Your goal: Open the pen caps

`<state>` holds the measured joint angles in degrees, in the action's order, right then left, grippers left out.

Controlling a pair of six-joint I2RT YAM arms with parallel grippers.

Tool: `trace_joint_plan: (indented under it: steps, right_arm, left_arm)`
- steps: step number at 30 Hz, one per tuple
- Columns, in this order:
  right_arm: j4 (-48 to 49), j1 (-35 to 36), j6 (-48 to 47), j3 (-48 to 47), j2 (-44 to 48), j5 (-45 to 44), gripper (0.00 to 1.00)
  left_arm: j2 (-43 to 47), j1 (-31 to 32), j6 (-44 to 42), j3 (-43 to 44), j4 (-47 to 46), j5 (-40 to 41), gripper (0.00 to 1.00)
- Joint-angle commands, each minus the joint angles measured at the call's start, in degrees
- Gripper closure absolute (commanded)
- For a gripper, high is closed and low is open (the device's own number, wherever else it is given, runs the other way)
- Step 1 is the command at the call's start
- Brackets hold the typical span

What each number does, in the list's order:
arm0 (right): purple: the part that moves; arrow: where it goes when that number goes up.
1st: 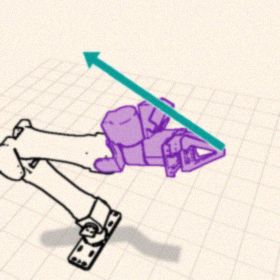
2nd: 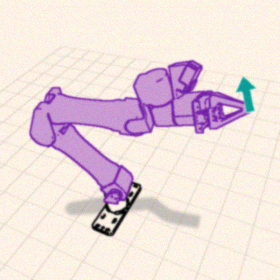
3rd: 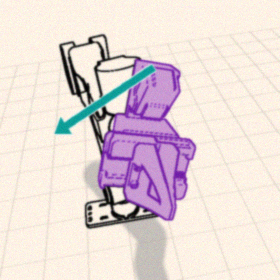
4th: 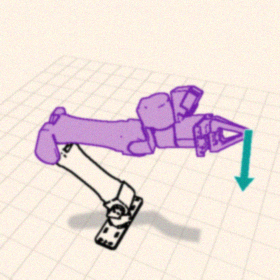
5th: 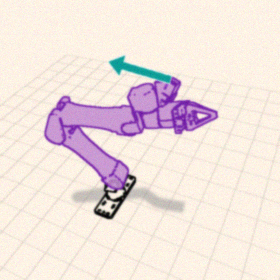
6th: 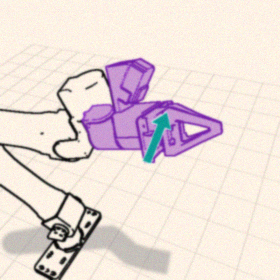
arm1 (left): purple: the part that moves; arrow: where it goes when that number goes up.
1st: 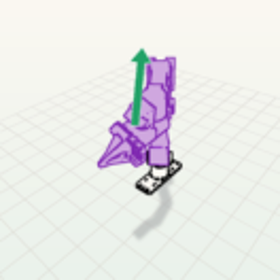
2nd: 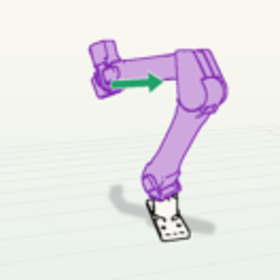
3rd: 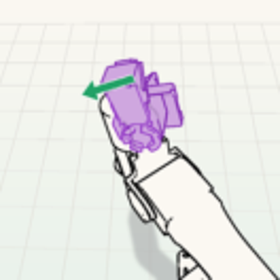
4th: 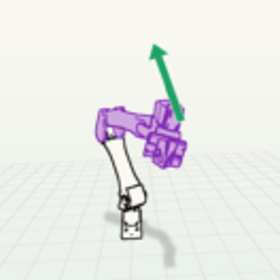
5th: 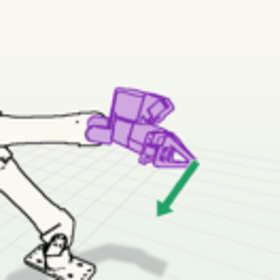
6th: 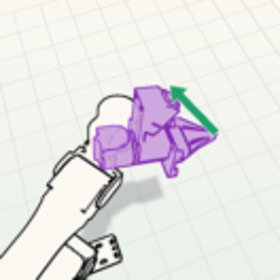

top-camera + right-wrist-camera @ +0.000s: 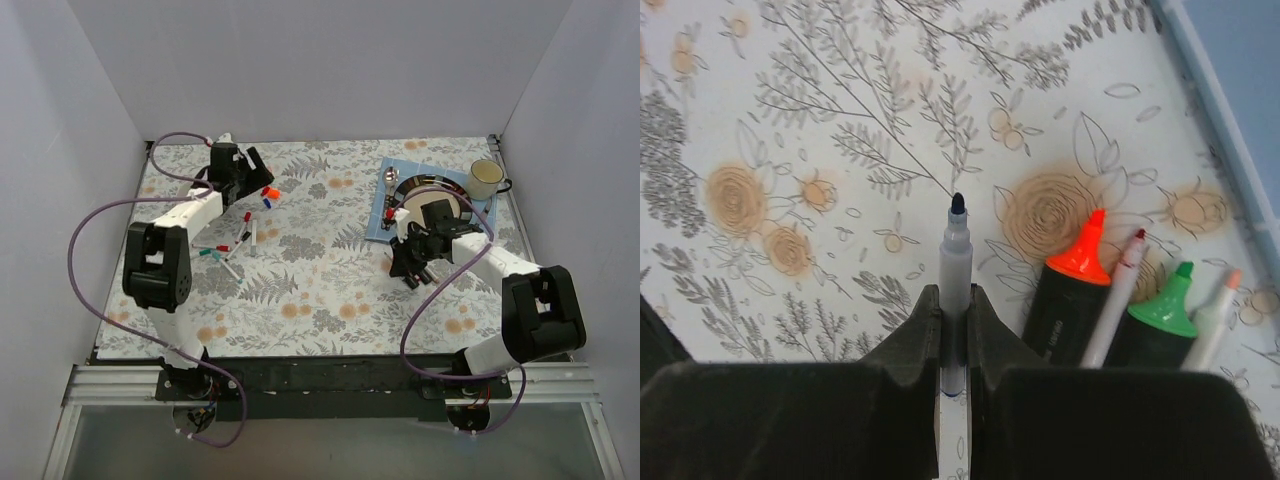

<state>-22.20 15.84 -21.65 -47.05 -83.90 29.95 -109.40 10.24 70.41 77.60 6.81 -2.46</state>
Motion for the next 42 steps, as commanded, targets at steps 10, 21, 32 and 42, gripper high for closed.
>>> trace_joint_plan:
  steps: [10,21,32,42]
  right_arm:
    - [-3.0,1.0,-0.9,-3.4,-1.9,-13.3,0.99]
    - [-4.3,-7.3,-3.4,-3.5,4.1,-15.7,0.99]
    - [-5.8,-10.9,-5.7,-3.8,-2.1,-20.5,0.91]
    - [-6.5,-11.5,-6.2,-3.8,-2.9,-19.9,0.75]
  left_arm:
    - [30.6,-0.9,2.4,-19.2,-7.5,-6.0,0.02]
    - [40.2,-1.5,0.7,-30.4,-2.4,-9.8,0.02]
    - [44.8,-1.5,-1.3,-35.5,0.3,-12.1,0.02]
    - [45.7,-1.5,-1.9,-35.9,0.9,-12.6,0.02]
